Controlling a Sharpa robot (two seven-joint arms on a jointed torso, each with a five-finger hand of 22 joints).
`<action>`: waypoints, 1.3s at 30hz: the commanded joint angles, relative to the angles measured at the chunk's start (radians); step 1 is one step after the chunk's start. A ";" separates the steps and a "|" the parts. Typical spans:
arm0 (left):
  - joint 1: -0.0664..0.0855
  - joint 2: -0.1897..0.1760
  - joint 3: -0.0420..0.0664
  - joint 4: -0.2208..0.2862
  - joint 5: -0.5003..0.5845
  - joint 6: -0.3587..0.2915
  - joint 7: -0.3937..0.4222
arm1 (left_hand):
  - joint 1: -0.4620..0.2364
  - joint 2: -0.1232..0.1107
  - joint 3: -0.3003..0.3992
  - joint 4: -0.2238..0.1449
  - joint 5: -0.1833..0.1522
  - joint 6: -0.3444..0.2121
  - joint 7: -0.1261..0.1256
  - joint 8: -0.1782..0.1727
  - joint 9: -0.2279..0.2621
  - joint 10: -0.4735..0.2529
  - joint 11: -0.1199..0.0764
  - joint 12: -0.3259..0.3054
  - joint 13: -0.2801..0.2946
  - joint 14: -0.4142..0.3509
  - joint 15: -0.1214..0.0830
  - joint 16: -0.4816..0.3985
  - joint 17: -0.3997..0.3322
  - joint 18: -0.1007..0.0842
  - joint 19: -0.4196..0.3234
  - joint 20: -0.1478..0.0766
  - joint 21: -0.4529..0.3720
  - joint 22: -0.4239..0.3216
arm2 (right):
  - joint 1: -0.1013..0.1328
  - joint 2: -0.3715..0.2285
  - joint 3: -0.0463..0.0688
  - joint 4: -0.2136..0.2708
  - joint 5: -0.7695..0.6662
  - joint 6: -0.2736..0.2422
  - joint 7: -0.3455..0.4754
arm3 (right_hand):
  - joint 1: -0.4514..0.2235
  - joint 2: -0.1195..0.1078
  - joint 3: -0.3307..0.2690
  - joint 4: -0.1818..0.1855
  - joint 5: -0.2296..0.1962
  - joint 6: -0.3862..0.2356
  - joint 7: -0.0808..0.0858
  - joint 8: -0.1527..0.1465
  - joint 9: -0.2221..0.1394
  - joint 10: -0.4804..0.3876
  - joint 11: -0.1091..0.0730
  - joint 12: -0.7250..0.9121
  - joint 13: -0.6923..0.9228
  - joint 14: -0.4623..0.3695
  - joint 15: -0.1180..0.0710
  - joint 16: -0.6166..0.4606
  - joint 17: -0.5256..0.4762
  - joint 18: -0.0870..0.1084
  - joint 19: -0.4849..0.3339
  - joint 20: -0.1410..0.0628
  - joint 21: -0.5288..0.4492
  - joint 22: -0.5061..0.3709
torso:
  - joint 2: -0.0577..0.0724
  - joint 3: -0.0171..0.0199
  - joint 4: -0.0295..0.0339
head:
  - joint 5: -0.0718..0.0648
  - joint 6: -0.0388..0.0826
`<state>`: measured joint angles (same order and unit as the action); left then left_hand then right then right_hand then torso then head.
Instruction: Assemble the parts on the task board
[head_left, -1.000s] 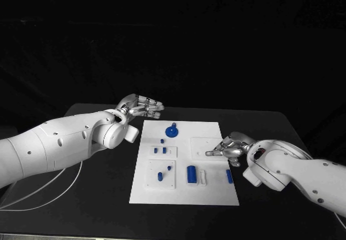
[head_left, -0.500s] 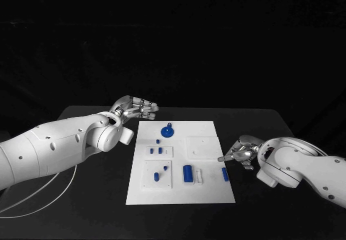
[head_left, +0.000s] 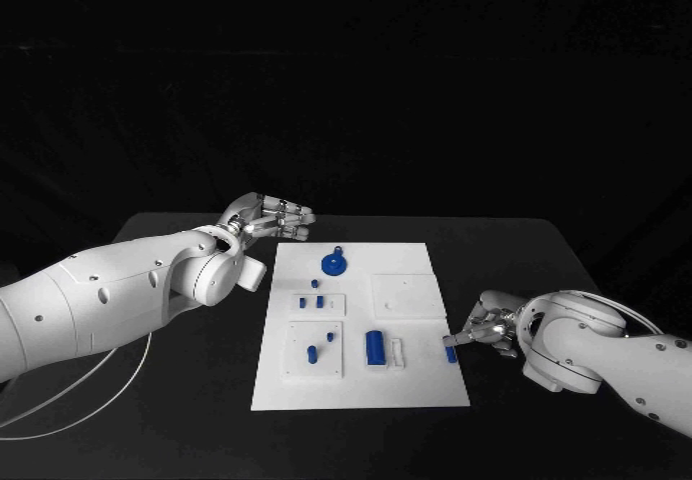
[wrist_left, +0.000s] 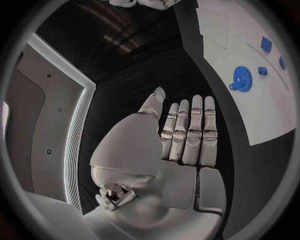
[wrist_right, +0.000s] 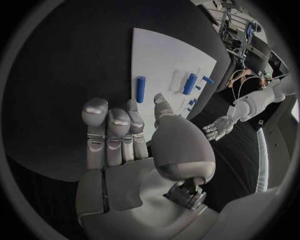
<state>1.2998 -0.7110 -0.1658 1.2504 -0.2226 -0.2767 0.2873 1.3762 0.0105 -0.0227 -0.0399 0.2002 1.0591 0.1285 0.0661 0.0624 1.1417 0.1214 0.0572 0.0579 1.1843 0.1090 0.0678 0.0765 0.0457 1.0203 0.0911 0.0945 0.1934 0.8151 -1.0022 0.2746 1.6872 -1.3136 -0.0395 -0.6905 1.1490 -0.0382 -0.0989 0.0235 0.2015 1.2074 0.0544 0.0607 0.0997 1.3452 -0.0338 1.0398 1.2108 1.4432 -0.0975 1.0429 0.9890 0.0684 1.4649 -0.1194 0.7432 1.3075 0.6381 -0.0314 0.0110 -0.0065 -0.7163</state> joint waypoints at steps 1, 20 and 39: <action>0.000 0.000 0.000 0.003 0.007 0.001 0.013 | -0.003 0.002 -0.003 0.004 -0.003 0.001 0.003 -0.002 0.001 0.002 -0.001 0.001 0.001 0.005 0.000 -0.006 0.000 -0.009 0.004 0.002 0.004 -0.001 | -0.006 0.007 0.000 -0.009 -0.064 0.034 -0.035 | -0.002 0.007 -0.006 0.003 0.007 -0.002 -0.003 0.004 0.001 -0.006 -0.001 -0.003 -0.002 0.003 0.006 -0.005 0.000 -0.006 0.049 0.006 -0.003 0.082 | 0.000 -0.0015 0.0000 | 0.001 -0.001; 0.000 -0.005 -0.001 0.004 0.007 0.010 0.005 | -0.005 0.003 -0.007 0.006 -0.008 0.000 0.004 -0.002 0.000 0.001 0.000 0.001 0.001 0.004 0.001 -0.006 0.001 -0.009 0.003 0.002 0.005 -0.004 | -0.045 0.065 -0.001 -0.059 -0.078 0.009 -0.037 | 0.024 0.054 -0.003 -0.028 -0.007 0.011 -0.008 0.003 0.001 -0.003 -0.004 0.002 -0.003 0.004 0.005 -0.004 0.006 -0.008 0.051 0.005 -0.002 0.084 | 0.000 -0.0013 -0.0005 | 0.004 -0.005; 0.000 -0.007 -0.001 0.003 0.007 0.018 -0.006 | -0.007 0.003 -0.010 0.008 -0.008 -0.002 0.004 -0.002 0.000 -0.001 0.000 0.001 0.001 0.003 0.001 -0.006 0.001 -0.009 0.003 0.003 0.006 -0.005 | -0.051 0.074 -0.001 -0.072 -0.052 -0.046 -0.033 | -0.031 -0.003 0.663 -0.216 -0.152 0.064 -0.020 0.005 0.004 0.021 -0.018 -0.005 0.008 0.008 -0.001 -0.008 0.014 -0.027 0.051 -0.004 0.022 0.090 | 0.000 -0.0008 -0.0011 | 0.002 -0.005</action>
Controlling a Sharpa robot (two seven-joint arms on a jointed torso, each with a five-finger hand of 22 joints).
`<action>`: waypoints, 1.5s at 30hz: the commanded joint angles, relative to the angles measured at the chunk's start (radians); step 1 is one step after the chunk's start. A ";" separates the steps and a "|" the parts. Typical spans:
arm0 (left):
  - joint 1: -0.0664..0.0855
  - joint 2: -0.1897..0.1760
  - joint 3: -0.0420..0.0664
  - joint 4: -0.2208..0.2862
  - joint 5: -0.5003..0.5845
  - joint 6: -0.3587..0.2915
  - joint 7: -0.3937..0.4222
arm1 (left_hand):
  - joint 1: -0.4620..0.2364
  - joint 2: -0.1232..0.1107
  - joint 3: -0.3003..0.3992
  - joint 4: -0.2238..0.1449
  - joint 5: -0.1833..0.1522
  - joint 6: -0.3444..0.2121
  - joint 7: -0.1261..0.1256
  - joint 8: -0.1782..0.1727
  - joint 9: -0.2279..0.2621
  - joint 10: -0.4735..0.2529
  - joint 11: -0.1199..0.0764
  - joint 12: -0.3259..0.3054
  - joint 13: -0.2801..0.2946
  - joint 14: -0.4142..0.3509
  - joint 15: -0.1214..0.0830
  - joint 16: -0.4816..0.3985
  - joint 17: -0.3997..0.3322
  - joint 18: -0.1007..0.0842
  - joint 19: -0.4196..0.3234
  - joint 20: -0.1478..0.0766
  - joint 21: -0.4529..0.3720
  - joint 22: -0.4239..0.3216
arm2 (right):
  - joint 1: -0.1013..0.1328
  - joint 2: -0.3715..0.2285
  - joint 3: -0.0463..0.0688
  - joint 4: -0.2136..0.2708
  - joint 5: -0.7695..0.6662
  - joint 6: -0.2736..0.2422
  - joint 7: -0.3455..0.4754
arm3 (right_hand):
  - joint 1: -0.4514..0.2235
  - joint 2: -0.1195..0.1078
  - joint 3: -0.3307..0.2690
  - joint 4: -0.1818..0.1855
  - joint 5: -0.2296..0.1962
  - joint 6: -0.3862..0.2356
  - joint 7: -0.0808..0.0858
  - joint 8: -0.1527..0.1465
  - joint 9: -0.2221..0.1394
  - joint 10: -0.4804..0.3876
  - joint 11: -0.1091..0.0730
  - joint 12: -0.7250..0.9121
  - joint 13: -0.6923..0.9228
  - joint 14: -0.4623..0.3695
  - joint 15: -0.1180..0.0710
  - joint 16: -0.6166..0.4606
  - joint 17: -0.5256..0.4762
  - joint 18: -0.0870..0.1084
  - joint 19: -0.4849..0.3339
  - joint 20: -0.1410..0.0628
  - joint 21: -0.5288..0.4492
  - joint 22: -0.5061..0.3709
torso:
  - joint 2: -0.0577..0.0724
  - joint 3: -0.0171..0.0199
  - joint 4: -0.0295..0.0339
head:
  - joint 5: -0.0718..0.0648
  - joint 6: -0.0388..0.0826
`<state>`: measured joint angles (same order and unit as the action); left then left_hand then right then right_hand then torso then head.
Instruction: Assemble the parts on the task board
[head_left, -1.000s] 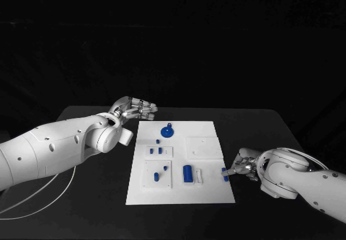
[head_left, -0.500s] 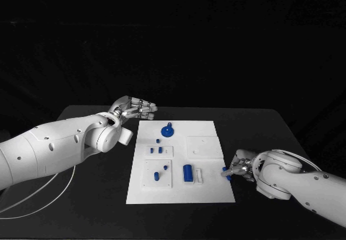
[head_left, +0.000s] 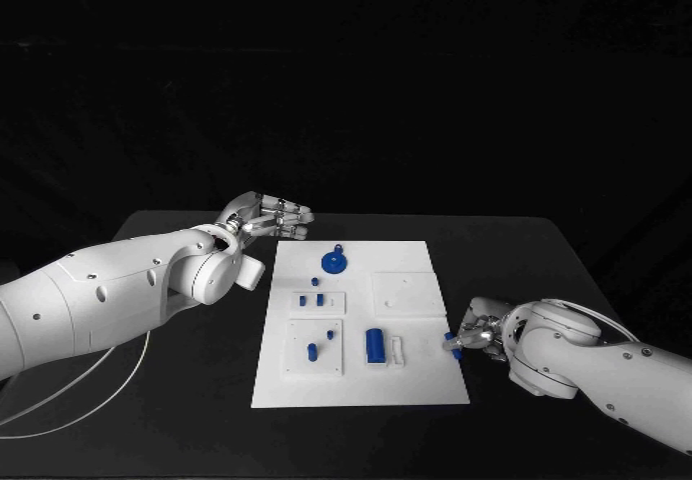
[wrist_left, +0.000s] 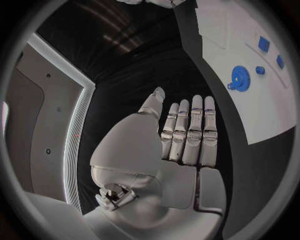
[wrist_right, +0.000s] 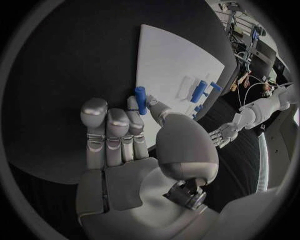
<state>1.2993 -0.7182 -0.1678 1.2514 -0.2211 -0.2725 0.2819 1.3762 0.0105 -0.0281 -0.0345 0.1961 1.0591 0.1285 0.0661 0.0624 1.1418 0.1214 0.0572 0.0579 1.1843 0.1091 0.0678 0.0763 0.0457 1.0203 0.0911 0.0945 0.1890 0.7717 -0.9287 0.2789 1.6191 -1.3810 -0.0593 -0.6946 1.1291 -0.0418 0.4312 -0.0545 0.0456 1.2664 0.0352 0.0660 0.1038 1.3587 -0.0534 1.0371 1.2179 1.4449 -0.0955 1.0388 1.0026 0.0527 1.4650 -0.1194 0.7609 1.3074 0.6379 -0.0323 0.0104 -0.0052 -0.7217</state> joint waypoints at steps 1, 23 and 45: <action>0.000 0.000 0.001 0.002 0.006 0.014 -0.001 | -0.006 0.004 -0.005 0.003 -0.003 -0.002 0.004 -0.002 0.001 -0.002 0.001 0.001 0.001 0.003 0.001 -0.006 0.001 -0.009 0.003 0.003 0.006 -0.002 | -0.008 -0.001 -0.005 -0.003 0.019 -0.032 -0.028 | -0.022 0.003 0.142 -0.143 0.004 0.007 -0.002 -0.002 0.002 0.012 0.001 -0.003 0.001 0.007 -0.005 -0.003 0.001 -0.011 0.052 -0.004 0.007 0.090 | 0.000 0.0001 -0.0005 | 0.001 0.001; 0.000 0.004 0.000 0.001 0.006 0.017 -0.009 | -0.006 0.004 -0.007 0.004 -0.003 -0.002 0.004 -0.002 0.000 -0.004 0.001 0.001 0.001 0.002 0.001 -0.006 0.001 -0.009 0.002 0.003 0.008 -0.004 | 0.024 -0.039 0.047 0.105 0.160 -0.085 0.005 | -0.024 -0.017 0.113 -0.115 0.021 0.024 -0.011 -0.001 -0.003 0.022 -0.003 0.003 0.004 0.007 -0.005 0.000 -0.011 -0.010 0.051 -0.003 0.014 0.089 | -0.001 -0.0019 0.0010 | 0.006 0.002; 0.000 0.017 0.000 0.001 0.007 0.021 -0.010 | -0.007 0.005 -0.008 0.004 -0.004 -0.002 0.004 -0.002 0.001 -0.004 0.001 0.001 0.001 0.002 0.001 -0.006 0.001 -0.009 0.001 0.003 0.009 -0.007 | 0.027 0.093 -0.038 0.066 0.233 -0.079 0.002 | -0.031 -0.001 0.065 -0.118 0.049 0.024 -0.012 -0.002 -0.016 0.022 -0.003 0.002 0.006 0.004 -0.005 0.002 -0.021 -0.011 0.050 -0.004 0.010 0.088 | 0.000 0.0001 0.0000 | 0.019 0.000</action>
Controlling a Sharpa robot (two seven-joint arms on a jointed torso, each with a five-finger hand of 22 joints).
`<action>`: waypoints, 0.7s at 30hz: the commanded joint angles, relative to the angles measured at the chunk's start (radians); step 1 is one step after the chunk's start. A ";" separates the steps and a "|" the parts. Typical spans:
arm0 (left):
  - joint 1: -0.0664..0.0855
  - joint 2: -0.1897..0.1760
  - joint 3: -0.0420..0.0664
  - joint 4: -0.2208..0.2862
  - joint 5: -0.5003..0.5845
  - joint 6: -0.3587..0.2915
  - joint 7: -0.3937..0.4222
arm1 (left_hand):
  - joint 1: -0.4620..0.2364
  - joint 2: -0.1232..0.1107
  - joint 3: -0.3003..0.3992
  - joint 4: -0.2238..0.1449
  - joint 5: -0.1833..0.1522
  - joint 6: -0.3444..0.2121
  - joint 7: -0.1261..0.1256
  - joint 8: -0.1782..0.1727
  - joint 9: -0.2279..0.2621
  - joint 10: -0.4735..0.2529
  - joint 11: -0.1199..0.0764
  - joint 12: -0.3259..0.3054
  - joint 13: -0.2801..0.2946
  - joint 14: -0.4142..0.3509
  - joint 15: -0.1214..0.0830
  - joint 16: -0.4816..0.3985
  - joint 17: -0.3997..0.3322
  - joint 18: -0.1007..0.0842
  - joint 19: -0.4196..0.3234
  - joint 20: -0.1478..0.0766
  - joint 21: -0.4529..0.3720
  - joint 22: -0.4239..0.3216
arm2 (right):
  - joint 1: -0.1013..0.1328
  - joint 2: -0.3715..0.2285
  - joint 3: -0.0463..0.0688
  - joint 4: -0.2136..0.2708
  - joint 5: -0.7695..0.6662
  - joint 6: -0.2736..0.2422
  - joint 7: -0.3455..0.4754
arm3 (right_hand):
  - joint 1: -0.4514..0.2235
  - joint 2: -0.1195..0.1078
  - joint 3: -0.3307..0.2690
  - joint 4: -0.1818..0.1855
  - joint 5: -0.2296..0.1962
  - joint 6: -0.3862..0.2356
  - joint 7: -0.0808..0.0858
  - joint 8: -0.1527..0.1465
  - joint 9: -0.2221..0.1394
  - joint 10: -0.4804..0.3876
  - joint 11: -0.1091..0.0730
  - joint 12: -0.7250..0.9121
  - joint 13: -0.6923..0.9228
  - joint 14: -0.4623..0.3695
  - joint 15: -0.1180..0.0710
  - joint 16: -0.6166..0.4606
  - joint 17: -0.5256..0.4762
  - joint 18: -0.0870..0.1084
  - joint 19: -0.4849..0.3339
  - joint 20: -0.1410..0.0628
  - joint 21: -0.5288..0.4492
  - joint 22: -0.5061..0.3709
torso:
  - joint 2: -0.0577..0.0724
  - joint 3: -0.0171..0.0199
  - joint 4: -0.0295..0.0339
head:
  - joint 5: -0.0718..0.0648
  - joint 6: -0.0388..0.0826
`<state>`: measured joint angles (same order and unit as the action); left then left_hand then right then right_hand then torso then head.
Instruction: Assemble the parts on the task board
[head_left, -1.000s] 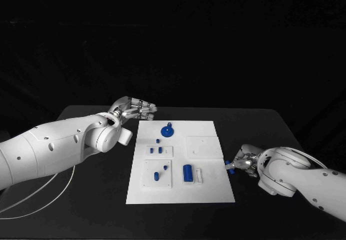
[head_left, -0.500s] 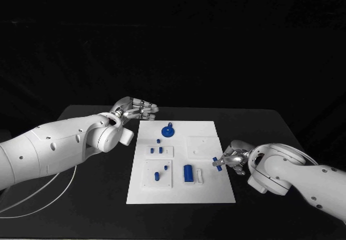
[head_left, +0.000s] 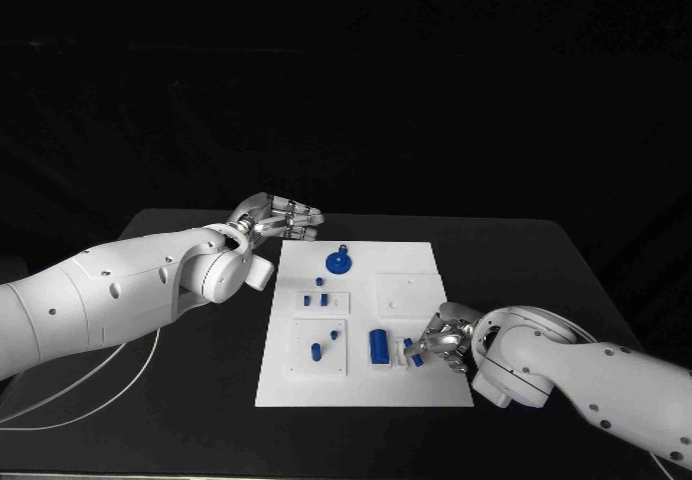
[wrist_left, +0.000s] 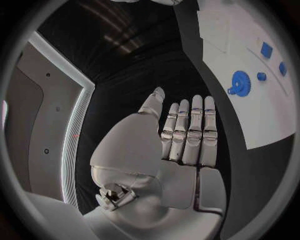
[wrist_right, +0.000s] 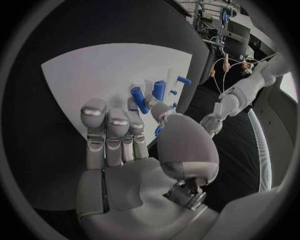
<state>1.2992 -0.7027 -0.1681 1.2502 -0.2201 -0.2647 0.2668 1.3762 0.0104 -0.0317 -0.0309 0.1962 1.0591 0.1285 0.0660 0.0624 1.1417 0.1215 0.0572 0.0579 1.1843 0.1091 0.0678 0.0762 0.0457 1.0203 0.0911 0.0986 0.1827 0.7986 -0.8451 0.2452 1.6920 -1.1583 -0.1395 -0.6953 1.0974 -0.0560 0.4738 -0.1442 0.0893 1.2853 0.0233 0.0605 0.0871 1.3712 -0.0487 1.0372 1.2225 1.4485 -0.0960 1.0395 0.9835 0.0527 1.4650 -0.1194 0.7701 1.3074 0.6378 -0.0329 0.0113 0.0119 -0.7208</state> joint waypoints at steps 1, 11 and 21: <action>0.000 0.001 0.001 0.002 0.006 0.014 0.005 | -0.007 0.005 -0.004 0.000 -0.004 -0.002 0.004 -0.002 0.001 -0.004 0.001 0.001 0.001 0.002 0.001 -0.006 0.001 -0.009 0.001 0.003 0.005 -0.001 | 0.000 0.015 -0.007 -0.011 0.007 0.000 0.003 | 0.001 0.013 0.020 -0.028 0.006 0.006 0.000 0.004 0.000 0.009 -0.008 0.002 0.001 0.001 -0.005 0.001 -0.002 -0.011 0.050 -0.004 0.001 0.088 | 0.000 0.0004 -0.0011 | 0.002 -0.002; 0.000 0.000 0.001 0.003 0.006 0.016 0.004 | -0.007 0.005 -0.004 0.000 -0.004 -0.002 0.004 -0.002 0.001 -0.004 0.001 0.001 0.001 0.002 0.001 -0.006 0.001 -0.009 0.001 0.003 0.005 -0.001 | 0.000 0.055 -0.021 -0.053 -0.023 -0.017 0.004 | -0.001 0.015 0.011 -0.026 0.007 0.007 -0.001 0.004 -0.001 0.010 -0.008 0.004 0.002 0.000 -0.005 0.000 -0.004 -0.010 0.050 -0.004 0.000 0.088 | 0.001 0.0002 -0.0001 | 0.004 -0.002; 0.000 -0.002 0.001 0.004 0.006 0.016 0.002 | -0.008 0.005 -0.005 0.001 -0.004 -0.002 0.004 -0.002 0.001 -0.004 0.001 0.001 0.001 0.001 0.002 -0.006 0.001 -0.009 0.001 0.004 0.006 -0.003 | 0.000 0.063 -0.023 -0.068 -0.049 -0.026 0.002 | -0.003 0.015 0.004 -0.021 0.004 0.008 -0.002 0.004 -0.002 0.011 -0.009 0.007 0.005 0.000 -0.006 0.000 -0.005 -0.010 0.051 -0.005 -0.002 0.087 | 0.000 0.0000 -0.0013 | 0.006 -0.004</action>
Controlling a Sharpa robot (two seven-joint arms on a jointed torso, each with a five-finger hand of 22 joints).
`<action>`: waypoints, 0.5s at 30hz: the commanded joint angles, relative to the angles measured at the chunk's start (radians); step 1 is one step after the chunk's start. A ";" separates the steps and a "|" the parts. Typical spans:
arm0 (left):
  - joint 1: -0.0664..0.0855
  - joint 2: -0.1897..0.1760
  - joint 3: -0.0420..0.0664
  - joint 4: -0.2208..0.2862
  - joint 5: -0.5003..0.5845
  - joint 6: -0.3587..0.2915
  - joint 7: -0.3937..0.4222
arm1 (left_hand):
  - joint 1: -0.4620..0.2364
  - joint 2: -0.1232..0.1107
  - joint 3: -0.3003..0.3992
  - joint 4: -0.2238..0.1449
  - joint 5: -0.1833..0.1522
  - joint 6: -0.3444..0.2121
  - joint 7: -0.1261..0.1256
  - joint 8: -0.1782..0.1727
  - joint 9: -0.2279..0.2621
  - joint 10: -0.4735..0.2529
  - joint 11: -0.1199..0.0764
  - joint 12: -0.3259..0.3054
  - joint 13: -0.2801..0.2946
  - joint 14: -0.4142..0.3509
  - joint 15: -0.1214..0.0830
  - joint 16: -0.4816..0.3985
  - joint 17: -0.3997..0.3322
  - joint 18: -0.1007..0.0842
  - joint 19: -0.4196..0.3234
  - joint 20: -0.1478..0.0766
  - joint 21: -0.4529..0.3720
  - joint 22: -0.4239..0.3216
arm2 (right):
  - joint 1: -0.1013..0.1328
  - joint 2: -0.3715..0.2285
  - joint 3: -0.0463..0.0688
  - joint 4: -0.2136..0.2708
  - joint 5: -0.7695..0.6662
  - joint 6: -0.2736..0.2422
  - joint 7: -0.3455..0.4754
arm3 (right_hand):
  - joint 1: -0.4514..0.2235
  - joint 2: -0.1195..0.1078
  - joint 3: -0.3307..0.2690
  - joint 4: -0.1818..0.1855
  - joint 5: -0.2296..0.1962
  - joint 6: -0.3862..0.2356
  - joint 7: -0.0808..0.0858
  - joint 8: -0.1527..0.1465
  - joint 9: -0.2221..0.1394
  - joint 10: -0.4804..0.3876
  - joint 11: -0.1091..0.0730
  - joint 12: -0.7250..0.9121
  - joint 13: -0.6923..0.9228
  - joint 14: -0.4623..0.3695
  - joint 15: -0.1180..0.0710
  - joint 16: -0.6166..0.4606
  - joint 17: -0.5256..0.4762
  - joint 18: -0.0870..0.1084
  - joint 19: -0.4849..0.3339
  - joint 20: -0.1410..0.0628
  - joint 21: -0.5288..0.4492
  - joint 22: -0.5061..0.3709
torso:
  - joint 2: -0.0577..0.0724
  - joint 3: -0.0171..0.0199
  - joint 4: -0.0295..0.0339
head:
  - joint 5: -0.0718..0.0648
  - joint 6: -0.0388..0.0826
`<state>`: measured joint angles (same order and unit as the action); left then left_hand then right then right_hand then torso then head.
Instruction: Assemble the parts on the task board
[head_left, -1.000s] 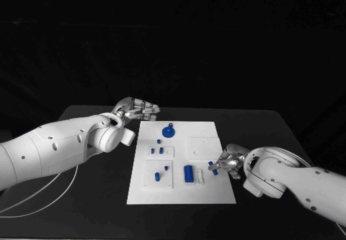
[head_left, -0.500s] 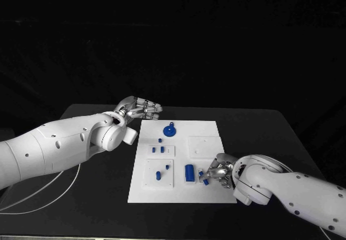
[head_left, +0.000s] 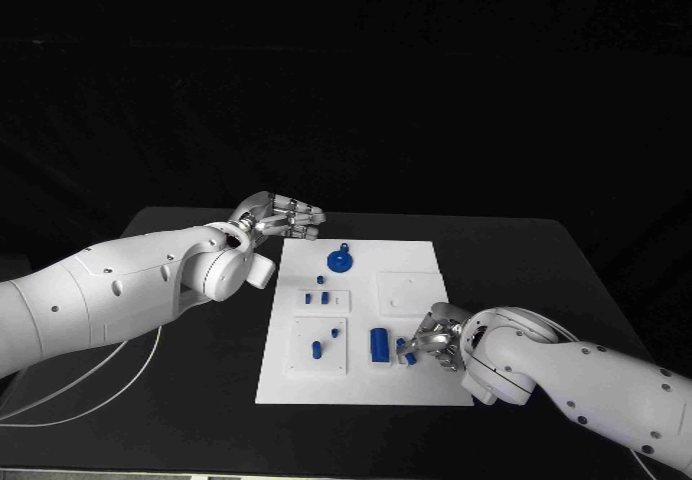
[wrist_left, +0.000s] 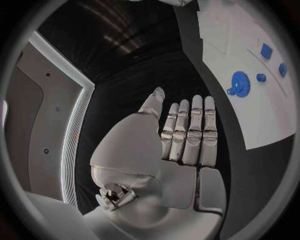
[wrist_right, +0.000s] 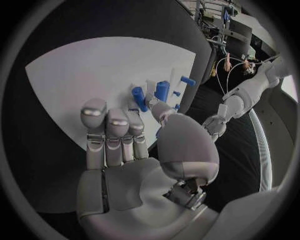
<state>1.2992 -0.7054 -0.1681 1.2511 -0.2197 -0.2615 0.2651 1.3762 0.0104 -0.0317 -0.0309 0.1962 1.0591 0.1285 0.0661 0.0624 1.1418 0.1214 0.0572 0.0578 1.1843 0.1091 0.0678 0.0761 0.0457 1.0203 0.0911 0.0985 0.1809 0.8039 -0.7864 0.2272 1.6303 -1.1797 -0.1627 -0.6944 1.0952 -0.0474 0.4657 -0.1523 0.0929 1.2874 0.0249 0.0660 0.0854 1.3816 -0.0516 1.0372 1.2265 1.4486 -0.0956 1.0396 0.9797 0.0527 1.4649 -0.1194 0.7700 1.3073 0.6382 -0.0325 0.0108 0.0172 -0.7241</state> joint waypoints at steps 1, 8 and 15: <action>0.000 0.000 0.001 0.003 0.006 0.013 0.004 | -0.008 0.005 -0.005 0.001 -0.004 -0.002 0.004 -0.002 0.001 -0.004 0.001 0.001 0.001 0.001 0.002 -0.006 0.002 -0.009 0.001 0.004 0.006 -0.001 | -0.006 0.004 -0.005 -0.006 -0.028 -0.002 0.001 | -0.002 0.007 0.011 -0.011 0.001 0.005 -0.004 -0.002 -0.001 0.001 -0.006 0.007 0.001 0.000 -0.006 -0.001 -0.002 -0.010 0.051 -0.005 -0.002 0.088 | 0.000 -0.0003 -0.0013 | 0.002 0.000; 0.001 0.000 0.001 0.003 0.006 0.015 0.002 | -0.008 0.005 -0.006 0.001 -0.004 -0.002 0.004 -0.002 0.000 -0.005 0.001 0.001 0.001 0.001 0.002 -0.006 0.002 -0.009 0.000 0.004 0.006 -0.002 | -0.006 0.010 -0.005 -0.007 -0.031 0.003 0.003 | -0.008 0.005 0.007 -0.002 -0.002 0.006 -0.005 -0.002 -0.002 0.001 -0.006 0.007 0.002 0.000 -0.007 -0.002 -0.004 -0.010 0.051 -0.005 -0.001 0.088 | 0.000 -0.0004 -0.0014 | 0.002 0.000; 0.001 0.000 0.001 0.003 0.006 0.016 0.002 | -0.008 0.005 -0.006 0.001 -0.004 -0.002 0.004 -0.002 0.000 -0.005 0.001 0.001 0.001 0.001 0.002 -0.006 0.002 -0.009 0.000 0.004 0.006 -0.002 | -0.006 0.017 -0.005 -0.007 -0.030 0.010 0.005 | -0.029 -0.020 -0.038 0.048 -0.020 0.009 -0.008 -0.002 -0.007 0.001 -0.007 0.006 0.002 0.000 -0.007 -0.003 -0.005 -0.011 0.051 -0.006 -0.001 0.088 | 0.000 -0.0007 -0.0004 | 0.001 -0.001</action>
<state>1.2993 -0.7062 -0.1683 1.2515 -0.2196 -0.2590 0.2623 1.3762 0.0104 -0.0317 -0.0309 0.1962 1.0591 0.1285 0.0661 0.0624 1.1417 0.1215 0.0572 0.0578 1.1843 0.1091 0.0678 0.0761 0.0457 1.0203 0.0911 0.0985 0.1797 0.8039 -0.7749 0.2269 1.6242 -1.2001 -0.1659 -0.6940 1.0804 -0.0623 0.4308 -0.1160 0.0816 1.2920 0.0218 0.0660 0.0769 1.3852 -0.0519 1.0412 1.2283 1.4484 -0.0953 1.0396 0.9752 0.0527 1.4650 -0.1194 0.7700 1.3073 0.6381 -0.0330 0.0098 0.0182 -0.7242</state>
